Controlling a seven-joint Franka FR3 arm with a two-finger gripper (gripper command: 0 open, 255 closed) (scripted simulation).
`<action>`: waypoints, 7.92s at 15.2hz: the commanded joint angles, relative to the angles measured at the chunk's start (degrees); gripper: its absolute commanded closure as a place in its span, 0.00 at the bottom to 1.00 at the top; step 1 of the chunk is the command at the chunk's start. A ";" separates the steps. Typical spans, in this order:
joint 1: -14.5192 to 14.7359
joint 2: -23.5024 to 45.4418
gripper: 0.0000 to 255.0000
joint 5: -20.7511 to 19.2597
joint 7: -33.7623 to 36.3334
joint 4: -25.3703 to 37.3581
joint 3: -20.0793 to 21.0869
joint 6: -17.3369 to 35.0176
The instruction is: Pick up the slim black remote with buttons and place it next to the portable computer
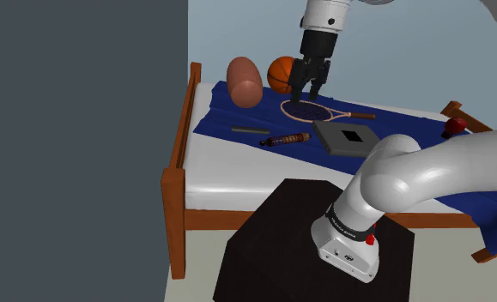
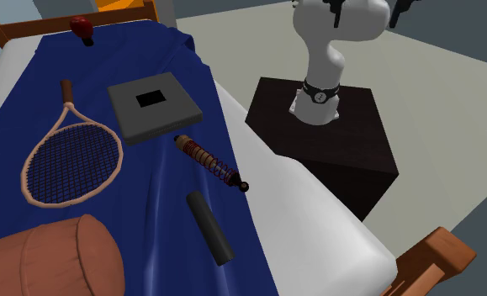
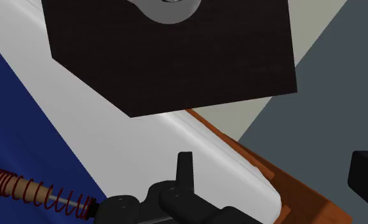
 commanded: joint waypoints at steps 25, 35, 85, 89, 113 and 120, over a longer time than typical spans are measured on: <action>2.97 37.96 0.00 -7.88 -50.30 1.10 -25.12 40.57; 0.00 63.40 0.00 7.59 -74.95 16.86 -24.03 48.88; -1.72 65.57 1.00 7.54 -79.25 25.94 -22.94 42.75; -2.11 62.28 1.00 6.12 -80.39 22.28 -24.19 43.35; -17.07 39.42 1.00 -12.88 -99.79 -3.67 -41.22 50.24; -22.43 38.39 1.00 -15.95 -109.28 -3.86 -47.70 50.40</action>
